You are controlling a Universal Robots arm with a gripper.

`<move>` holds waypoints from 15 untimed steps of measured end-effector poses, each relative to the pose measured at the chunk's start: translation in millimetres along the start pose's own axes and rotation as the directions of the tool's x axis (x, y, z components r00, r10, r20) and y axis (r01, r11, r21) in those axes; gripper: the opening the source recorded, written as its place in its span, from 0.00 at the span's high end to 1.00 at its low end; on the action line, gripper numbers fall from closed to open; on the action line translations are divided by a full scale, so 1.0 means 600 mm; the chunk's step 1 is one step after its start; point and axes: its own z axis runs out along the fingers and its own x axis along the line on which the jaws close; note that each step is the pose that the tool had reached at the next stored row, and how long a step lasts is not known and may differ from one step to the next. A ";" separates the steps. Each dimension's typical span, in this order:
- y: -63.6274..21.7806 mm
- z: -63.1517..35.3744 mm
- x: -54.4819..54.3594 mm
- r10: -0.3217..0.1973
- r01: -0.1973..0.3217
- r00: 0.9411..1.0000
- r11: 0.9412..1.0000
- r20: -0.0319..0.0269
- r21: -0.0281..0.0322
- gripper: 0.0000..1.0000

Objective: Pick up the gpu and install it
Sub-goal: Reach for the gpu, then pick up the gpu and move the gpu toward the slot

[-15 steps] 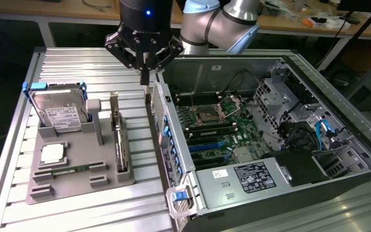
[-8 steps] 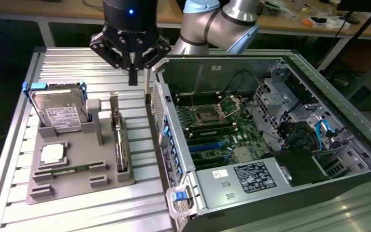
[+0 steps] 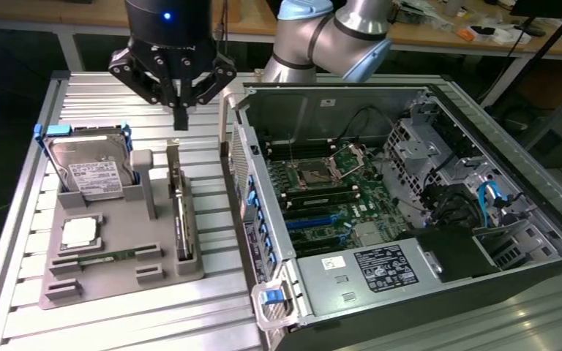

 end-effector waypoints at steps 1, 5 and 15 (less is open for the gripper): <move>0.000 0.000 0.004 0.000 0.000 1.000 1.000 0.000 0.000 0.89; -0.001 0.000 0.018 0.000 0.000 1.000 1.000 0.000 0.000 0.89; -0.002 -0.001 0.024 0.000 0.000 1.000 1.000 0.000 0.000 0.89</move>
